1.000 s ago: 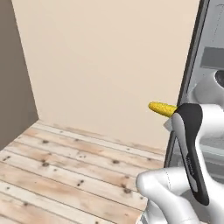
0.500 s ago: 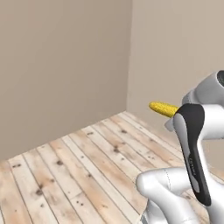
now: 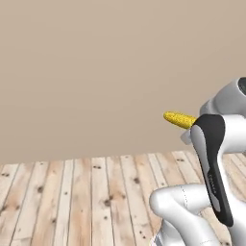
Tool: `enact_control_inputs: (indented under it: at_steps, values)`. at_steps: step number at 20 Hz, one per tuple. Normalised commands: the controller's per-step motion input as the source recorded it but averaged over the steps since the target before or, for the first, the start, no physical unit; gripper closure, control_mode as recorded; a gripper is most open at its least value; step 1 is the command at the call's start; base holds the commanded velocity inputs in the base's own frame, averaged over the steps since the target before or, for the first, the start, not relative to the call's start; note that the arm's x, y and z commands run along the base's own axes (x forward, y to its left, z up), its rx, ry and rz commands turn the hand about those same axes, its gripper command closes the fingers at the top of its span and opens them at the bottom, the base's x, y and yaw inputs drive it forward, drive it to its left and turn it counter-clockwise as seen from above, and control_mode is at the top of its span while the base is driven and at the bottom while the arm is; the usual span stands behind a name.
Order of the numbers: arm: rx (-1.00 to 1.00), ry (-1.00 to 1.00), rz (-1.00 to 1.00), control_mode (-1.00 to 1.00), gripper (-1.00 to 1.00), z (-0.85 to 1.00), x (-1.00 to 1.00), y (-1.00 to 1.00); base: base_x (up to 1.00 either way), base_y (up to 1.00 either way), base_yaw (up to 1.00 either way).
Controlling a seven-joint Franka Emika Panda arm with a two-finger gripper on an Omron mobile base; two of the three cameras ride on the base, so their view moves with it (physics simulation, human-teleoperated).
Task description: Take the cheese, fish, and corn from the fridge and place them on the plate on the dining counter to create an appetizer plate.
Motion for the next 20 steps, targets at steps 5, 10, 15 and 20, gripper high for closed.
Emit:
enact_control_inputs:
  at_steps: [5, 10, 15, 20]
  values:
    - [0.00, 0.00, 0.00, 1.00, 1.00, 0.00, 0.00, 0.00, 1.00, 0.00, 0.75]
    - [0.00, 0.00, 0.00, 1.00, 1.00, 0.00, 0.00, 0.00, 1.00, 0.00, 0.76]
    - [0.00, 0.00, 0.00, 1.00, 1.00, 0.00, 0.00, 0.00, 1.00, 0.00, 0.77]
    - [0.00, 0.00, 0.00, 1.00, 1.00, 0.00, 0.00, 0.00, 1.00, 0.01, 0.77]
